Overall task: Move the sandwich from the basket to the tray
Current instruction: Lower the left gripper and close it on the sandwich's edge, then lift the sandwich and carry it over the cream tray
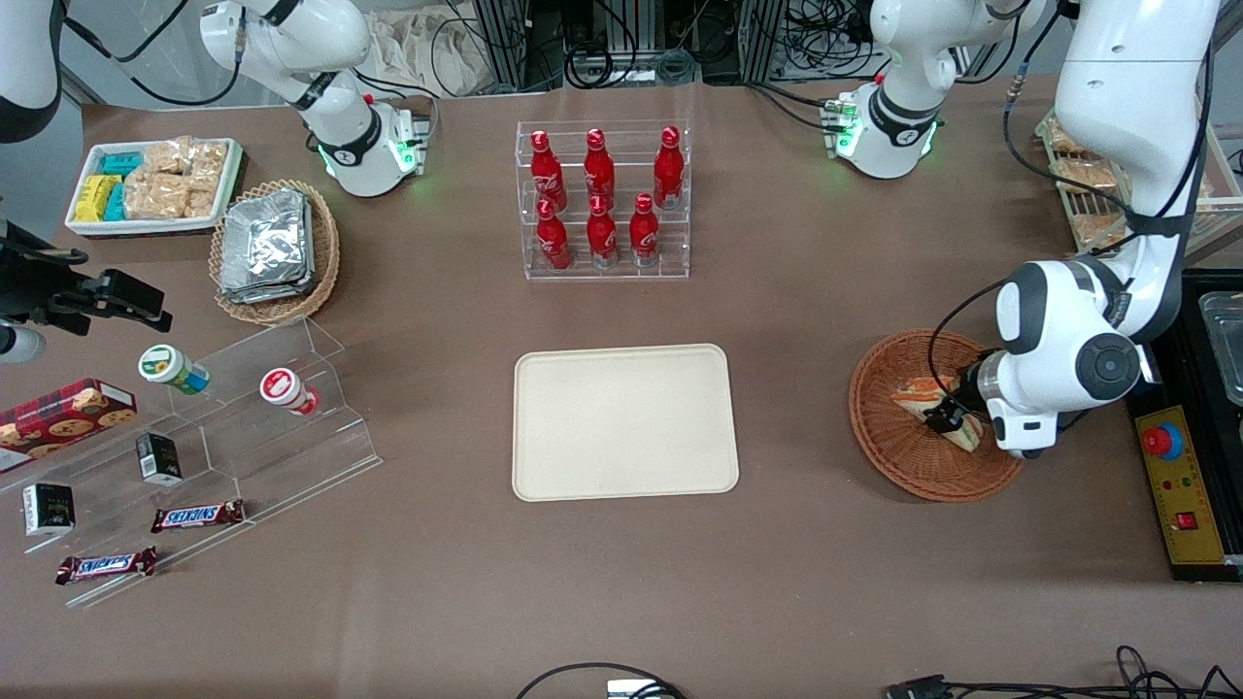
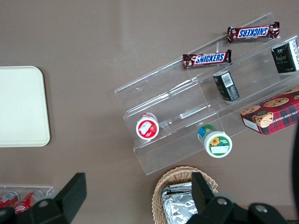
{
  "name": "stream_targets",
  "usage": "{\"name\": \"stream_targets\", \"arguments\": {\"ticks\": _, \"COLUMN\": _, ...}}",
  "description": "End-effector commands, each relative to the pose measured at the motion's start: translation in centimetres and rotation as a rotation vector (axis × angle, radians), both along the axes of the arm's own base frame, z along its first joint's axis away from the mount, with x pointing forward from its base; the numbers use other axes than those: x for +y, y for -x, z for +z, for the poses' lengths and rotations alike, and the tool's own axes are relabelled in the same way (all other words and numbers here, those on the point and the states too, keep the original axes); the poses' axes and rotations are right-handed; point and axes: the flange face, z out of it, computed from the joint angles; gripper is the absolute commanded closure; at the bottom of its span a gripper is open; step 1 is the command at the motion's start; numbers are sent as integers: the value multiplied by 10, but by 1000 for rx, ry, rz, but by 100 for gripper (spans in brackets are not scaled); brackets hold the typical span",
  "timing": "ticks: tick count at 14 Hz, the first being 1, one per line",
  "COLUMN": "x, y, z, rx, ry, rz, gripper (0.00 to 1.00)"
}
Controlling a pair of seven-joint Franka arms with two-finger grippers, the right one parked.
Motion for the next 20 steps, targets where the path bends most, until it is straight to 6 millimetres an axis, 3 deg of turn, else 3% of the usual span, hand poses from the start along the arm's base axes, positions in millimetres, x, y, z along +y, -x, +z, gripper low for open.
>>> {"name": "stream_targets", "arguments": {"ticks": 1, "x": -1, "y": -6, "z": 3, "rx": -26, "ry": -29, "rz": -6, "gripper": 88}}
{"name": "stream_targets", "arguments": {"ticks": 2, "x": -3, "y": -14, "z": 10, "rx": -33, "ry": -28, "rz": -11, "gripper": 100}}
{"name": "stream_targets", "arguments": {"ticks": 4, "x": -4, "y": -25, "z": 21, "rx": -6, "ry": -22, "rz": -20, "gripper": 100}}
{"name": "stream_targets", "arguments": {"ticks": 6, "x": -23, "y": -37, "z": 28, "rx": 32, "ry": -21, "rz": -34, "gripper": 100}}
{"name": "stream_targets", "arguments": {"ticks": 12, "x": -32, "y": -56, "z": 73, "rx": 1, "ry": -9, "rz": -51, "gripper": 100}}
{"name": "stream_targets", "arguments": {"ticks": 16, "x": -123, "y": -72, "z": 139, "rx": -20, "ry": 108, "rz": -201, "gripper": 100}}
{"name": "stream_targets", "arguments": {"ticks": 17, "x": -134, "y": -75, "z": 150, "rx": -44, "ry": 118, "rz": -226, "gripper": 100}}
{"name": "stream_targets", "arguments": {"ticks": 18, "x": -143, "y": -78, "z": 149, "rx": -49, "ry": 140, "rz": -235, "gripper": 100}}
{"name": "stream_targets", "arguments": {"ticks": 20, "x": -200, "y": -73, "z": 141, "rx": -40, "ry": 178, "rz": -323, "gripper": 100}}
